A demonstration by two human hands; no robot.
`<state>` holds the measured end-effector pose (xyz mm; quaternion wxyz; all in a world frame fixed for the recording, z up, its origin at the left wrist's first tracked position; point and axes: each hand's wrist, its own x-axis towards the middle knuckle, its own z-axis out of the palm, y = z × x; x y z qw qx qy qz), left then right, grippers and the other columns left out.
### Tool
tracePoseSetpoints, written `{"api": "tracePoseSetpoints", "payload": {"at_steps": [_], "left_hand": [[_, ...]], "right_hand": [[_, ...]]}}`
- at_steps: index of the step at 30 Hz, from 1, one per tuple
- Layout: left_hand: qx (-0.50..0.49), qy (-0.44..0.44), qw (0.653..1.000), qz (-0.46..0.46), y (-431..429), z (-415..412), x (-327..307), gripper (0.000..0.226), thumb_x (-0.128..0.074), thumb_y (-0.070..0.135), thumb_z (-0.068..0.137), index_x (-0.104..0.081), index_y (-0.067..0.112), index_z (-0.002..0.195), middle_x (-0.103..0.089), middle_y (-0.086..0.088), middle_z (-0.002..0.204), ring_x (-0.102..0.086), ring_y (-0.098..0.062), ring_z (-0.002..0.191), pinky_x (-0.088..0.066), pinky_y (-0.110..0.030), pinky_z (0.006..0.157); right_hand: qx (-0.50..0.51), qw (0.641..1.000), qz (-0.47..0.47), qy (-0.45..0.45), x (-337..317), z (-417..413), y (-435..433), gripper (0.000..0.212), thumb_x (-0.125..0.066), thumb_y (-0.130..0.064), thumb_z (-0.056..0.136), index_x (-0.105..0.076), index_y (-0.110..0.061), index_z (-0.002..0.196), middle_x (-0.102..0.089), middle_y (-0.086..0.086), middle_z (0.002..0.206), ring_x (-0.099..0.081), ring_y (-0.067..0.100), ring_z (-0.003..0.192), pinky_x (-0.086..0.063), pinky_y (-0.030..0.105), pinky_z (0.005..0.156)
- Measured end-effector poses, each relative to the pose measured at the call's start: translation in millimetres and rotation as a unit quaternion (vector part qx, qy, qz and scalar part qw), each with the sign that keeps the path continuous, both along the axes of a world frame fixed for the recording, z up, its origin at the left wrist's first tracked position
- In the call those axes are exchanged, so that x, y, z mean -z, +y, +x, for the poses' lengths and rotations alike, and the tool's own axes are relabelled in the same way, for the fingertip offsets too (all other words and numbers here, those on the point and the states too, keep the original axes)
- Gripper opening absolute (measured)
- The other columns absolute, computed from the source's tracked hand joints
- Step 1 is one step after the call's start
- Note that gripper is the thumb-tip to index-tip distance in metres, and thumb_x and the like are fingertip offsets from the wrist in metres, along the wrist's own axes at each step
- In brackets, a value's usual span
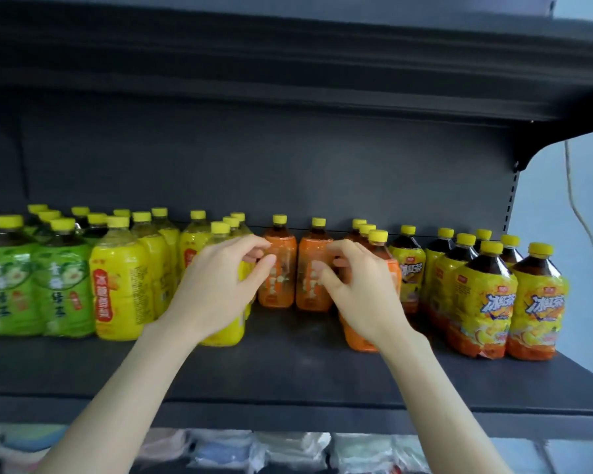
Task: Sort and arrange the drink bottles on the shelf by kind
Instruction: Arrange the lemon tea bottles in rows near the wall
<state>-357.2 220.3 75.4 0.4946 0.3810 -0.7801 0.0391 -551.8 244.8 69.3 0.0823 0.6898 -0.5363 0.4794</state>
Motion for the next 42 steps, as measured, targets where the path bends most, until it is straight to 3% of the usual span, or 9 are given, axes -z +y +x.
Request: {"api": "tracePoseSetpoints", "payload": {"at_steps": [3, 9, 12, 15, 20, 27, 32, 38, 42], "left_hand": [[-0.03, -0.021, 0.999, 0.001, 19.7, 71.0, 9.6, 0.038, -0.048, 0.044, 0.085, -0.066, 0.02, 0.108, -0.068, 0.008, 0.099, -0.063, -0.01, 0.092, -0.052, -0.031, 0.077], [-0.084, -0.052, 0.995, 0.034, 47.3, 214.5, 48.6, 0.052, -0.039, 0.055, 0.083, -0.065, 0.021, 0.112, -0.065, 0.011, 0.105, -0.062, -0.01, 0.097, -0.053, -0.035, 0.081], [-0.097, -0.043, 0.993, 0.054, 49.1, 267.3, 57.6, 0.053, -0.041, 0.056, 0.083, -0.064, 0.021, 0.114, -0.065, 0.012, 0.104, -0.063, -0.009, 0.095, -0.055, -0.038, 0.073], [-0.102, -0.041, 0.993, 0.049, 40.7, 306.0, 53.7, 0.054, -0.039, 0.056, 0.082, -0.065, 0.019, 0.113, -0.067, 0.009, 0.104, -0.063, -0.01, 0.095, -0.055, -0.036, 0.073], [-0.115, -0.031, 0.993, 0.018, 10.3, 359.0, 38.7, 0.048, -0.043, 0.05, 0.085, -0.064, 0.017, 0.112, -0.066, 0.008, 0.102, -0.063, -0.011, 0.096, -0.055, -0.037, 0.078], [-0.135, -0.03, 0.99, 0.008, -51.0, 434.4, 42.7, 0.054, -0.038, 0.053, 0.084, -0.063, 0.017, 0.115, -0.066, 0.007, 0.102, -0.062, -0.01, 0.097, -0.052, -0.03, 0.079], [-0.177, -0.033, 0.983, 0.018, -91.1, 495.2, 50.7, 0.052, -0.038, 0.054, 0.084, -0.062, 0.021, 0.116, -0.064, 0.01, 0.107, -0.061, -0.011, 0.1, -0.052, -0.033, 0.08], [-0.205, 0.005, 0.979, 0.001, -130.0, 570.7, 46.9, 0.03, -0.059, 0.035, 0.09, -0.063, 0.018, 0.114, -0.063, 0.007, 0.108, -0.051, -0.007, 0.065, -0.044, -0.028, 0.071], [-0.199, 0.034, 0.979, 0.0, -163.3, 622.8, 62.8, 0.029, -0.059, 0.029, 0.09, -0.062, 0.017, 0.116, -0.058, 0.009, 0.11, -0.057, -0.011, 0.094, -0.039, -0.021, 0.082]], "right_hand": [[-0.037, 0.999, -0.003, -0.014, 12.1, 67.9, 7.3, 0.025, -0.059, -0.031, 0.091, -0.062, -0.014, 0.11, -0.065, 0.001, 0.106, -0.061, 0.022, 0.096, -0.051, 0.043, 0.081], [-0.073, 0.997, 0.025, -0.015, 54.2, 202.9, 18.6, 0.031, -0.057, -0.032, 0.093, -0.061, -0.015, 0.119, -0.063, 0.0, 0.116, -0.059, 0.02, 0.104, -0.049, 0.038, 0.083], [-0.089, 0.995, 0.045, -0.003, 62.8, 256.7, 17.7, 0.033, -0.056, -0.032, 0.094, -0.06, -0.013, 0.121, -0.061, 0.001, 0.116, -0.059, 0.02, 0.102, -0.048, 0.037, 0.083], [-0.091, 0.995, 0.044, 0.001, 57.5, 299.3, 7.5, 0.032, -0.056, -0.032, 0.094, -0.061, -0.014, 0.12, -0.061, 0.001, 0.116, -0.061, 0.023, 0.094, -0.05, 0.037, 0.078], [-0.099, 0.995, 0.025, 0.005, 42.2, 353.5, -28.3, 0.03, -0.057, -0.032, 0.094, -0.062, -0.014, 0.117, -0.062, 0.002, 0.115, -0.059, 0.022, 0.104, -0.05, 0.041, 0.083], [-0.116, 0.993, 0.006, 0.008, 37.1, 427.5, -95.2, 0.032, -0.056, -0.032, 0.094, -0.062, -0.012, 0.119, -0.062, 0.001, 0.115, -0.06, 0.017, 0.1, -0.047, 0.029, 0.079], [-0.146, 0.989, 0.01, 0.012, 37.0, 491.8, -144.0, 0.03, -0.056, -0.031, 0.094, -0.062, -0.013, 0.118, -0.062, 0.0, 0.113, -0.061, 0.021, 0.096, -0.05, 0.038, 0.082], [-0.174, 0.985, 0.0, 0.006, 29.8, 569.2, -190.8, 0.029, -0.058, -0.029, 0.093, -0.063, -0.012, 0.116, -0.063, 0.001, 0.113, -0.059, 0.02, 0.107, -0.05, 0.037, 0.087], [-0.161, 0.987, 0.017, 0.01, 34.4, 620.3, -217.3, 0.03, -0.057, -0.03, 0.093, -0.062, -0.014, 0.118, -0.062, -0.001, 0.112, -0.058, 0.018, 0.103, -0.049, 0.037, 0.085]]}}
